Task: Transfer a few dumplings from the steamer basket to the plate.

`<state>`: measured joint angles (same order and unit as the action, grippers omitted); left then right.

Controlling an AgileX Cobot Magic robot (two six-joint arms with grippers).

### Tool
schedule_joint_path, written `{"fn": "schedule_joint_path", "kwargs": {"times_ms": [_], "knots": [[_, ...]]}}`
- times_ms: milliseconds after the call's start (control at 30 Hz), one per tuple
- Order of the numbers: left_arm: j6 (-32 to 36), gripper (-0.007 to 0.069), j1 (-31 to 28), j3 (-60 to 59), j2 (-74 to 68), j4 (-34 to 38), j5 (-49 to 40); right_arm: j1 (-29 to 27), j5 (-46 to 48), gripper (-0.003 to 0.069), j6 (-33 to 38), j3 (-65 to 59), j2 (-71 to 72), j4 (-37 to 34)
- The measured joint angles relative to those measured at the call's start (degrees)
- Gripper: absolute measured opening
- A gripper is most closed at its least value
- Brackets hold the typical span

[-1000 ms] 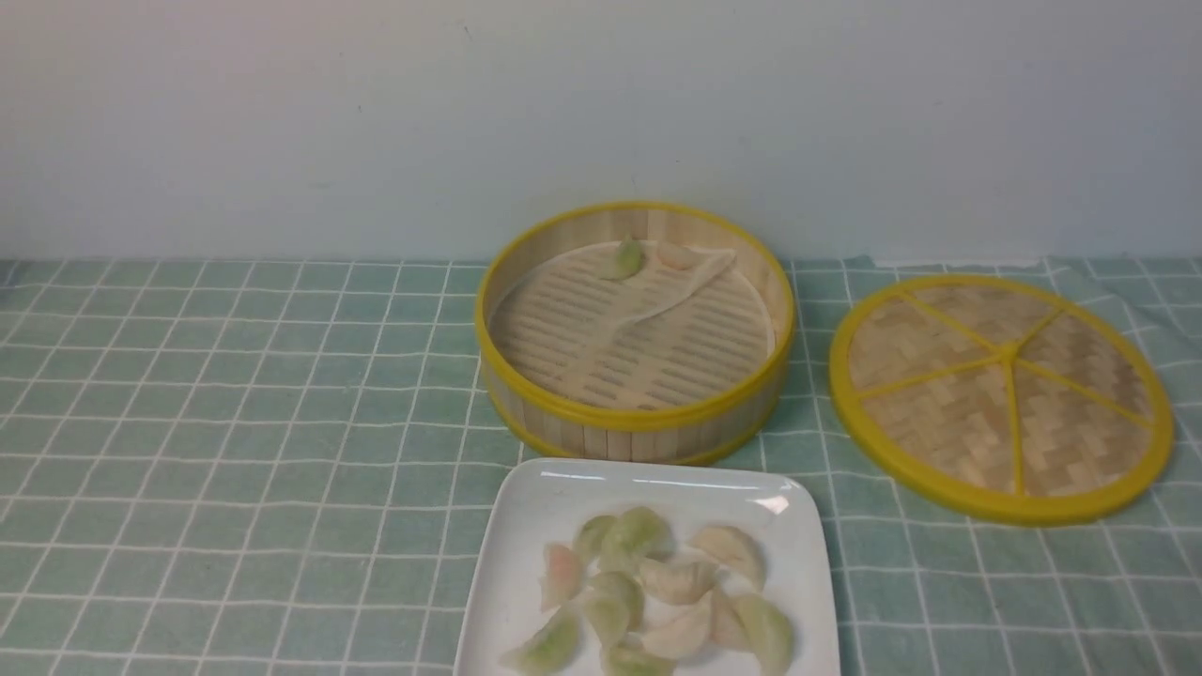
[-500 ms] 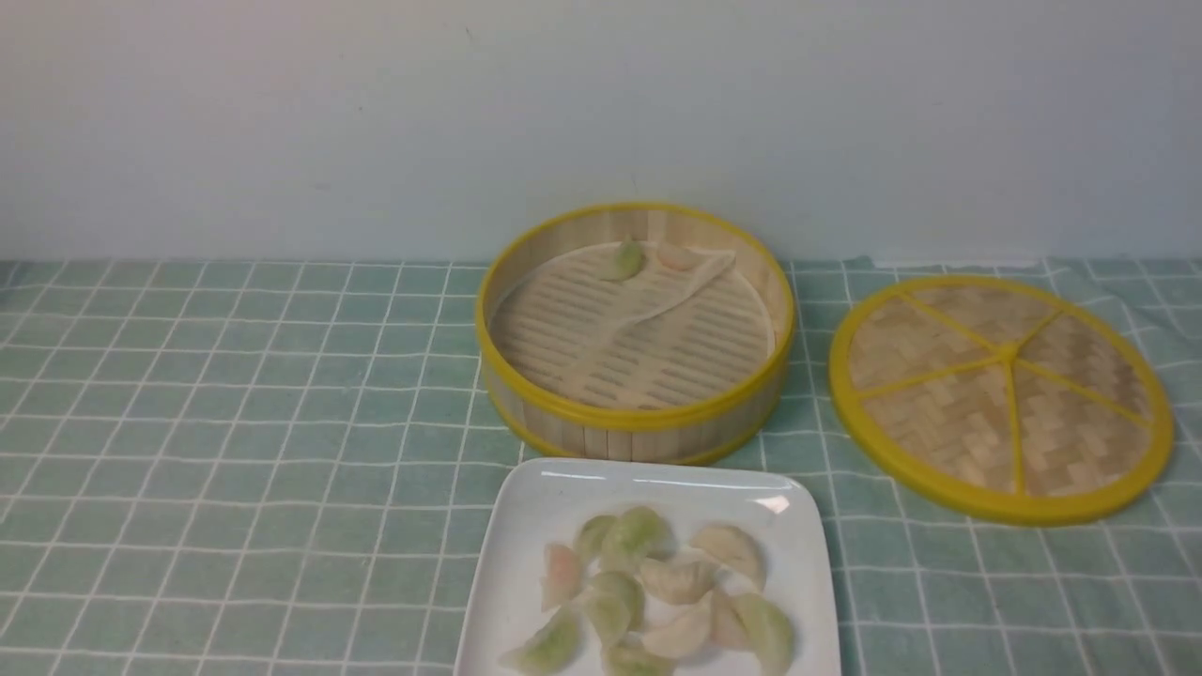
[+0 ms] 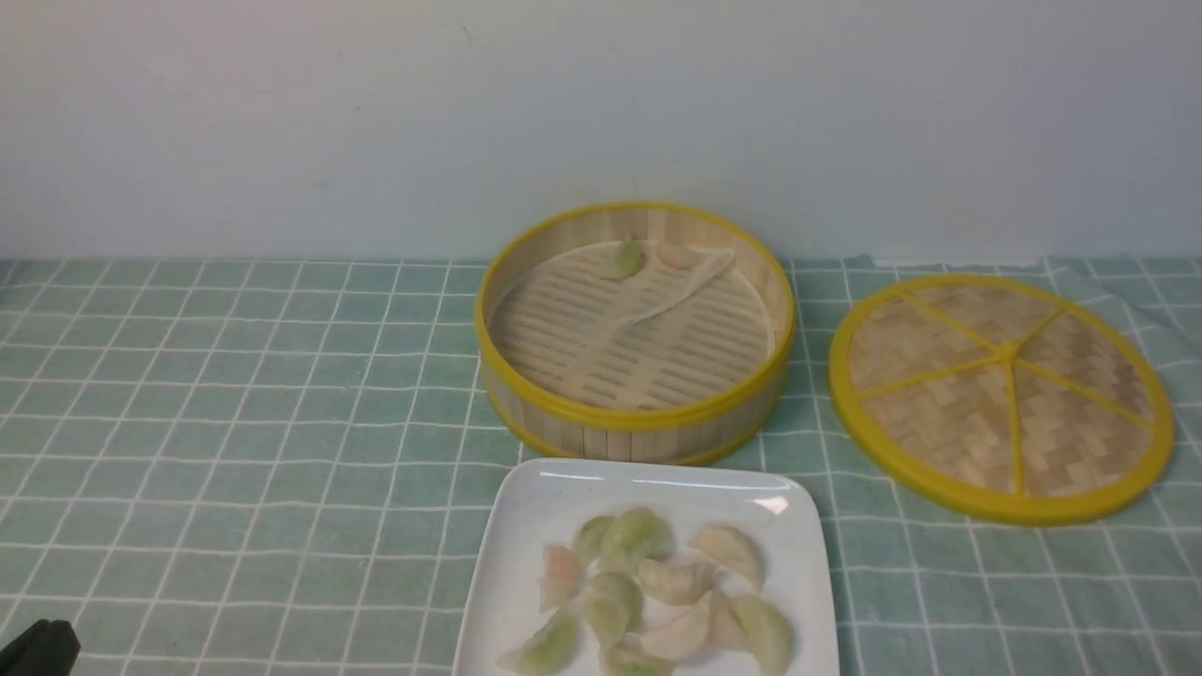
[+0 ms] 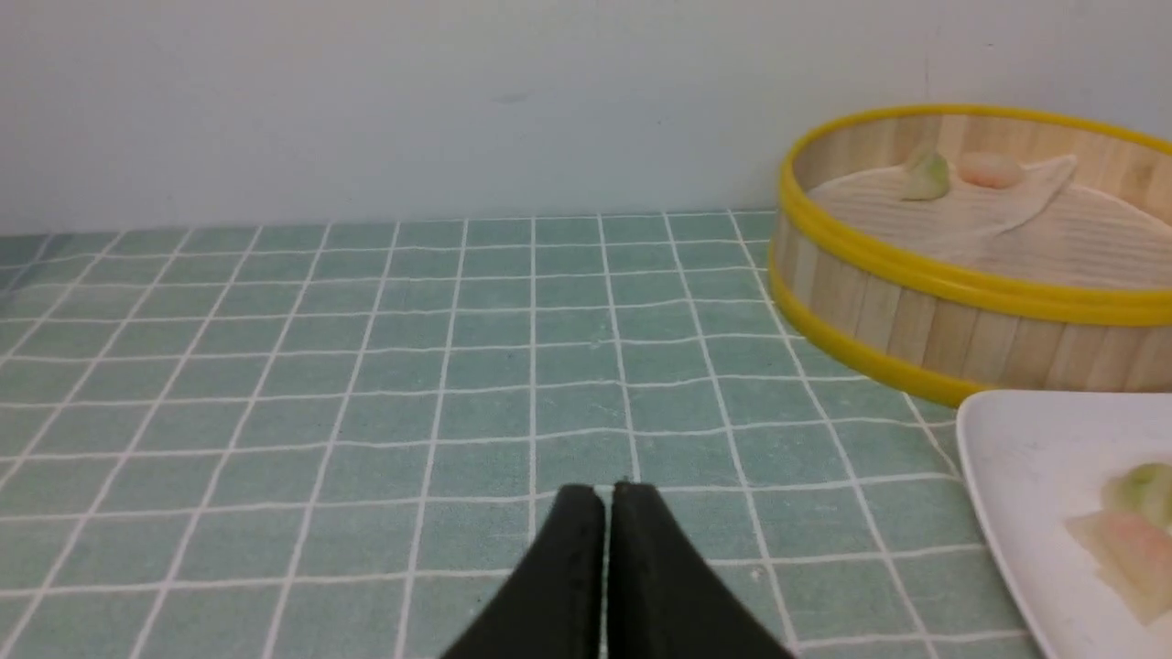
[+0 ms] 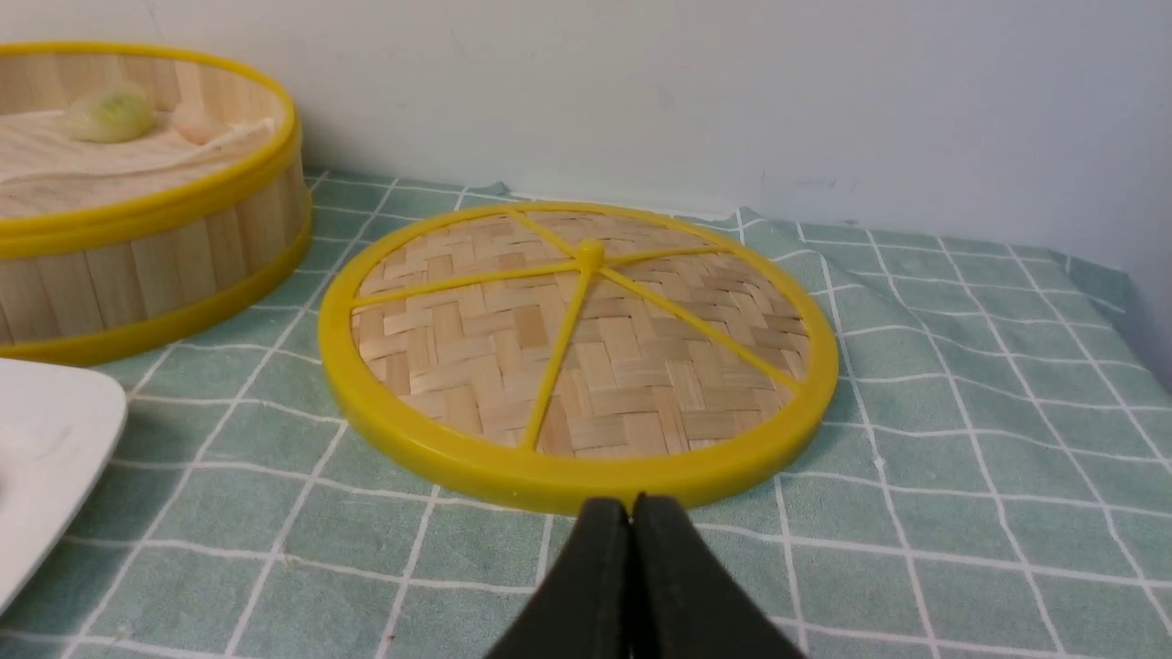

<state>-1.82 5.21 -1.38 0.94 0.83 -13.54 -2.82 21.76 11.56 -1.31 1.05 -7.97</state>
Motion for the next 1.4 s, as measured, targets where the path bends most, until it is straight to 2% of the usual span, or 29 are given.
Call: {"fn": "schedule_joint_path", "kwargs": {"times_ms": [167,300,433,1400], "knots": [[4.81,-0.0006,-0.60,-0.21,0.00,0.00,-0.69,0.00,0.00,-0.0015,0.00,0.00,0.00,0.00],[7.90,-0.0006,-3.39,-0.21,0.00,0.21,-5.77,0.00,0.00,-0.0015,0.00,0.00,0.00,0.00],[8.02,-0.0006,-5.21,-0.26,0.00,1.10,-7.56,0.00,0.01,-0.0015,0.00,0.00,0.00,0.00],[8.17,-0.0006,-5.23,-0.26,0.00,1.30,-7.58,0.00,0.01,-0.0015,0.00,0.00,0.00,0.00]]}}
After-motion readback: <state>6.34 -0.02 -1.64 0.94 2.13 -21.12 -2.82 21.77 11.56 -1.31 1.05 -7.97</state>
